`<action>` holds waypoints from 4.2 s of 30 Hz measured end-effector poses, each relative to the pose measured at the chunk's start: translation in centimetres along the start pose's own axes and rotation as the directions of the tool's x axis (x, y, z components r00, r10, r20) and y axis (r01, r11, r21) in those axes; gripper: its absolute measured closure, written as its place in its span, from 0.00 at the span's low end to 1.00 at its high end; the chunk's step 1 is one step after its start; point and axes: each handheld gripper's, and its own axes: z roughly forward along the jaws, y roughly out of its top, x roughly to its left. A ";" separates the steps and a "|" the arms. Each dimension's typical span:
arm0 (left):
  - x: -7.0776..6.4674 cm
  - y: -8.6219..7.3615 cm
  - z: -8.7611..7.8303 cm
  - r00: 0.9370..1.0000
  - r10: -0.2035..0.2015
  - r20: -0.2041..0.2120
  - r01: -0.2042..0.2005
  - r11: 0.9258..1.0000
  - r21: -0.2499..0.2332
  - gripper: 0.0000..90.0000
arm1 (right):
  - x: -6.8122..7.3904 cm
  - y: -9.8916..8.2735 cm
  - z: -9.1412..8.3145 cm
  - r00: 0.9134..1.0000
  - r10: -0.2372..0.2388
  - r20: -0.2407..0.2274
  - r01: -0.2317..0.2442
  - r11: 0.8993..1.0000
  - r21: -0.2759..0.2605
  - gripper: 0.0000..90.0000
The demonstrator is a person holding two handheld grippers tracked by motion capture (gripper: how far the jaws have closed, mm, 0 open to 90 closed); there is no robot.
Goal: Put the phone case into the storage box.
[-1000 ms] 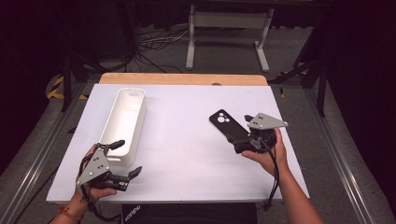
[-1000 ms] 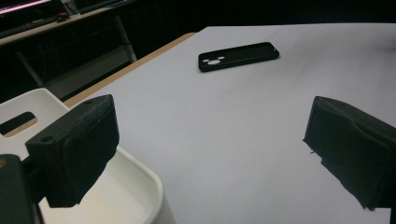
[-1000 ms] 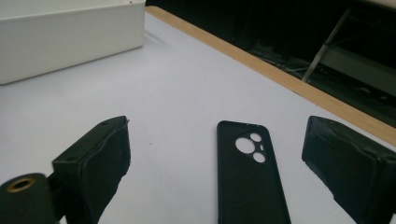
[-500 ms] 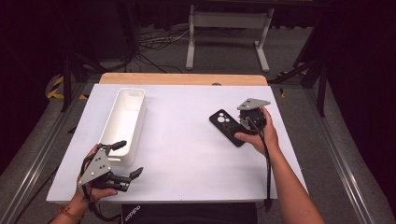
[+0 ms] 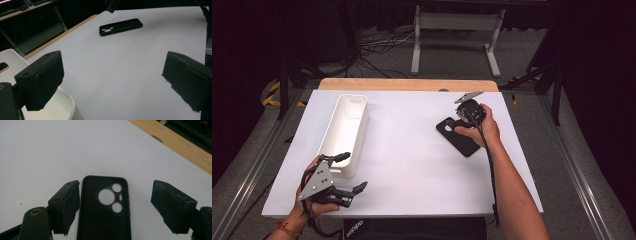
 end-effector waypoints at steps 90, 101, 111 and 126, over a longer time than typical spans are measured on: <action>0.1 1.2 0.5 0.995 -0.100 0.021 0.100 0.995 -0.025 0.11 | -0.6 -2.3 -2.5 0.989 0.095 -0.113 -0.119 0.966 -0.229 0.98; 0.2 3.3 2.1 0.994 -0.109 0.019 0.109 0.994 -0.021 0.15 | 1.3 -3.3 -4.9 0.992 0.058 -0.112 -0.097 0.916 -0.388 0.98; 0.0 5.3 5.8 0.991 -0.124 0.046 0.126 0.992 -0.033 0.17 | 4.3 -2.8 -6.0 0.990 0.023 -0.138 -0.085 0.885 -0.458 0.98; 0.4 7.0 9.7 0.975 -0.212 0.069 0.214 0.976 -0.028 0.30 | 8.2 -2.7 -6.8 0.991 -0.006 -0.135 -0.068 0.838 -0.541 0.98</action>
